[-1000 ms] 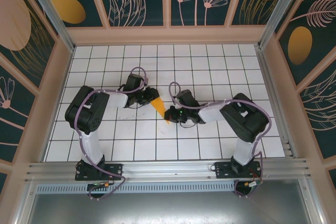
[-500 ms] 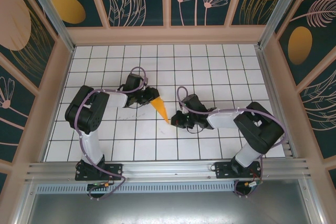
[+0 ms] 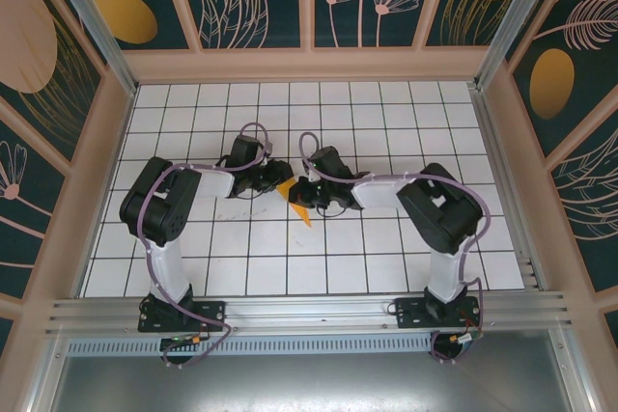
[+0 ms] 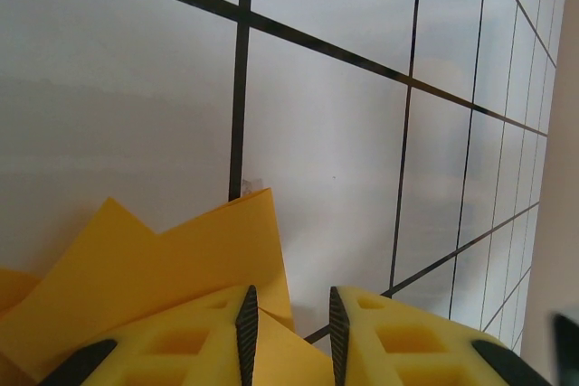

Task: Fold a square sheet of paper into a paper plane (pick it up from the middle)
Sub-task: Fold the wing for the fifth time at the center of the table.

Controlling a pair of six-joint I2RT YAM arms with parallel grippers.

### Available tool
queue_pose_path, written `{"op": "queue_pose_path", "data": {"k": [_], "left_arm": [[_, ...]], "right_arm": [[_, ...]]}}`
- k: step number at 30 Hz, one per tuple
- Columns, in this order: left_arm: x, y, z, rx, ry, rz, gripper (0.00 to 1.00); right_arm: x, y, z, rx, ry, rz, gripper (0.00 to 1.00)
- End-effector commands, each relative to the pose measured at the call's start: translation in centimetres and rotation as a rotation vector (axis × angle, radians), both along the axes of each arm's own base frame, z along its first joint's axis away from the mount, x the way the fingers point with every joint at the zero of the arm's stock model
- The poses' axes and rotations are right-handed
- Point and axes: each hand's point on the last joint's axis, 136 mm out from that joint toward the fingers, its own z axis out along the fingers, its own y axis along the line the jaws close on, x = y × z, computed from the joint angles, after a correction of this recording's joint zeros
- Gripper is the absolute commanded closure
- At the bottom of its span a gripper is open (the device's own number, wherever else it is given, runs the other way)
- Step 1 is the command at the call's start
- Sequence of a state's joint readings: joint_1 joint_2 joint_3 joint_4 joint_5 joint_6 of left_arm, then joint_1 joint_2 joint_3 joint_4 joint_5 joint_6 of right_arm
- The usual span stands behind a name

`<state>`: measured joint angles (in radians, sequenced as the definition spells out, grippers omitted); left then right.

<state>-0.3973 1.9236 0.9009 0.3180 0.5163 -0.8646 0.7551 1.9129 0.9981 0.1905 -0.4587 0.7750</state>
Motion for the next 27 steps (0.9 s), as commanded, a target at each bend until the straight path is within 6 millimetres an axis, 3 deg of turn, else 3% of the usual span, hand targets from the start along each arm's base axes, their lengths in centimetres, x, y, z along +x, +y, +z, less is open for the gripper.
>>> {"op": "queue_pose_path", "data": {"k": [1,4,8,22,27], "left_arm": [[-1.1,2.2,-4.0,0.099,0.075,0.042,0.7],[-1.0,2.0,-3.3,0.092,0.056,0.03,0.68],[-0.6,2.5,-3.0,0.127,0.027,0.029,0.68],[2.7,7.5,-2.7,0.11,0.023,0.133,0.64],[3.4,7.5,-1.0,0.094,-0.001,0.132,0.62]], "right_arm": [[-0.2,-0.3,-2.2,-0.056,0.039,0.023,0.96],[-1.7,-1.6,-4.6,-0.093,0.088,0.016,0.99],[-3.4,-3.2,-6.1,-0.119,0.131,-0.003,1.0],[-5.0,-4.1,-6.7,-0.106,0.167,0.004,1.0],[-4.9,-3.7,-6.5,-0.091,0.165,0.012,1.0]]}}
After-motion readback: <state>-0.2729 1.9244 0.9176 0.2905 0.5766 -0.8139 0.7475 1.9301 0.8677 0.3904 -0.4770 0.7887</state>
